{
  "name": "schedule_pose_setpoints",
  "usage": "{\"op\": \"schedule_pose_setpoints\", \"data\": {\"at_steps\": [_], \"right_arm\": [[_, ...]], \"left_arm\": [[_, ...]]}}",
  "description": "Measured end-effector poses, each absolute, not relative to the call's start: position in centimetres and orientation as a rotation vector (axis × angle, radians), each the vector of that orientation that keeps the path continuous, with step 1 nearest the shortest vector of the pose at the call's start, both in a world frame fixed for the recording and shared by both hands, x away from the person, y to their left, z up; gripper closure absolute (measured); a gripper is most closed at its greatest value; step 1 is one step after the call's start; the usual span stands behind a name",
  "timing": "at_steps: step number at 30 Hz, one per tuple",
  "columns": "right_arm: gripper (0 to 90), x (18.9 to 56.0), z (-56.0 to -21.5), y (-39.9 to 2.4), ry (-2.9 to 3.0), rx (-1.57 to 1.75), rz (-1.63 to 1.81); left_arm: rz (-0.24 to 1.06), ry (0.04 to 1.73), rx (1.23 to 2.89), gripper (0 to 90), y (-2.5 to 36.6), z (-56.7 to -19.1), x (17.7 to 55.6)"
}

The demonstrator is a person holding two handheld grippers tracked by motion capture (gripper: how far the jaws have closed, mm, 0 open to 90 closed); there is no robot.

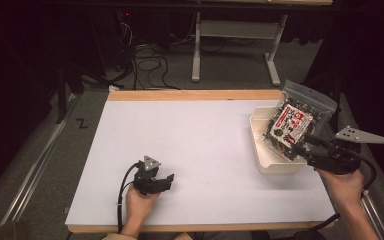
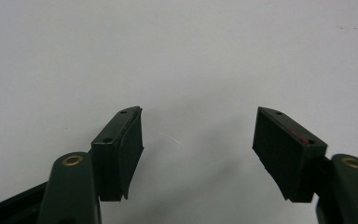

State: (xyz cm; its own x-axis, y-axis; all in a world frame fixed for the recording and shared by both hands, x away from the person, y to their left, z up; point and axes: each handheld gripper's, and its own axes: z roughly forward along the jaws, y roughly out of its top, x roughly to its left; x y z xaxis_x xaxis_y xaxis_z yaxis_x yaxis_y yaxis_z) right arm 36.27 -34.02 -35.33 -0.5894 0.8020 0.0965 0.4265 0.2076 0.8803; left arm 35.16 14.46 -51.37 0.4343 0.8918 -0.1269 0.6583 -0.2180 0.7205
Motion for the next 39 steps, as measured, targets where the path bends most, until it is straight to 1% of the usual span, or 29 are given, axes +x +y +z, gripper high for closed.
{"op": "schedule_pose_setpoints", "data": {"at_steps": [12,28,39], "right_arm": [[36.4,34.9,-36.1,-32.7,2.132,1.107,1.381],[36.5,32.8,-36.1,-31.4,2.149,1.022,1.457],[37.1,32.3,-36.6,-29.8,2.193,0.989,1.453]], "left_arm": [[0.409,1.302,1.967,33.5,14.4,-51.4,35.2],[0.412,1.298,1.965,33.5,14.4,-51.3,35.1],[0.412,1.298,1.966,33.4,14.4,-51.3,35.1]]}}
